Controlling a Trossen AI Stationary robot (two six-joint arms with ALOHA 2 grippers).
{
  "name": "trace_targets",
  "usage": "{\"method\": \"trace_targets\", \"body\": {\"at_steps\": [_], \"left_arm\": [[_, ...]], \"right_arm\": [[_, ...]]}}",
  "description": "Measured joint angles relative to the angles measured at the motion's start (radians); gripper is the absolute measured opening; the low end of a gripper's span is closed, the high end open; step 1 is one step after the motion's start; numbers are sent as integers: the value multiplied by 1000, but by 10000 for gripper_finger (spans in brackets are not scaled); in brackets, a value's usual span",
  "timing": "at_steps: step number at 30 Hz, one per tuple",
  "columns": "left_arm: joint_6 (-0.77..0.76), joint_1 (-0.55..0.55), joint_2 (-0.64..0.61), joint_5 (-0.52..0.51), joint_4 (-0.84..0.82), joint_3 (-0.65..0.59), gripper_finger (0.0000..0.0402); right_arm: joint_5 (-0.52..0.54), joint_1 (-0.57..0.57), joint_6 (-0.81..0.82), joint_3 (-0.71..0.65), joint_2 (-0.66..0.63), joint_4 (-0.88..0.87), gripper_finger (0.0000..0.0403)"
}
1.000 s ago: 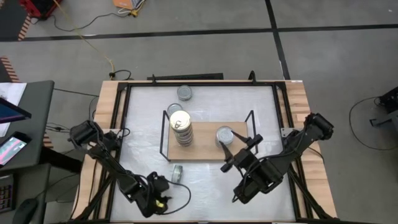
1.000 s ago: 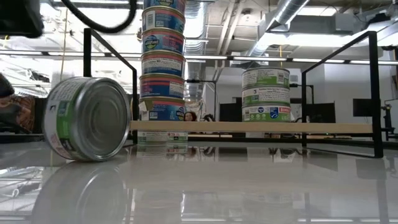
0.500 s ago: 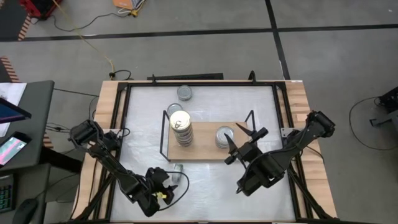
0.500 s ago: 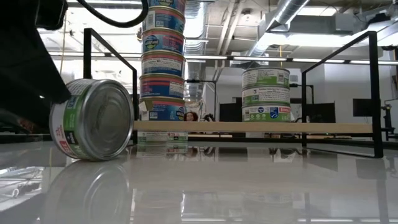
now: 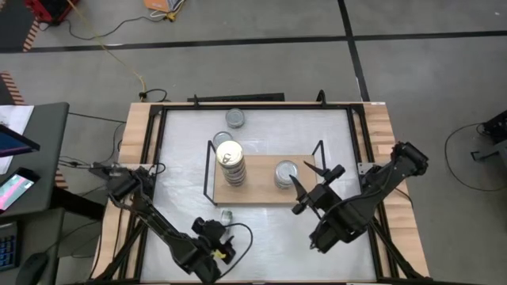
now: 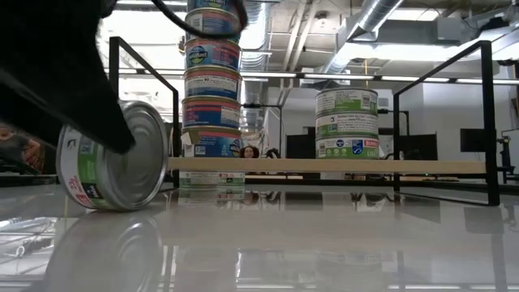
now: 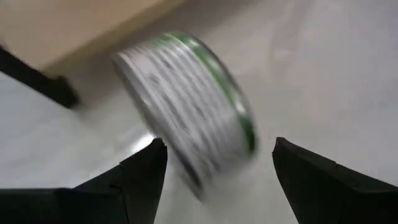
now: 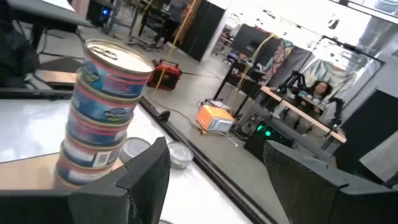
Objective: Stack canned seafood by type on shelf
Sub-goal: Stack the green tuna can on top of the green tuna can on the shelf
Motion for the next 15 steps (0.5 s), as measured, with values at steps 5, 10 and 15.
{"method": "trace_targets", "body": {"at_steps": [5, 10, 15], "left_arm": [[-81, 15, 112, 14, -299, 151, 279], [-103, 15, 155, 6, -389, 204, 277], [-54, 15, 155, -19, -391, 204, 234]], "right_arm": [[-11, 45, -1, 0, 0, 0, 290], [-11, 72, -4, 0, 0, 0, 290], [-11, 78, -4, 0, 0, 0, 290]]}}
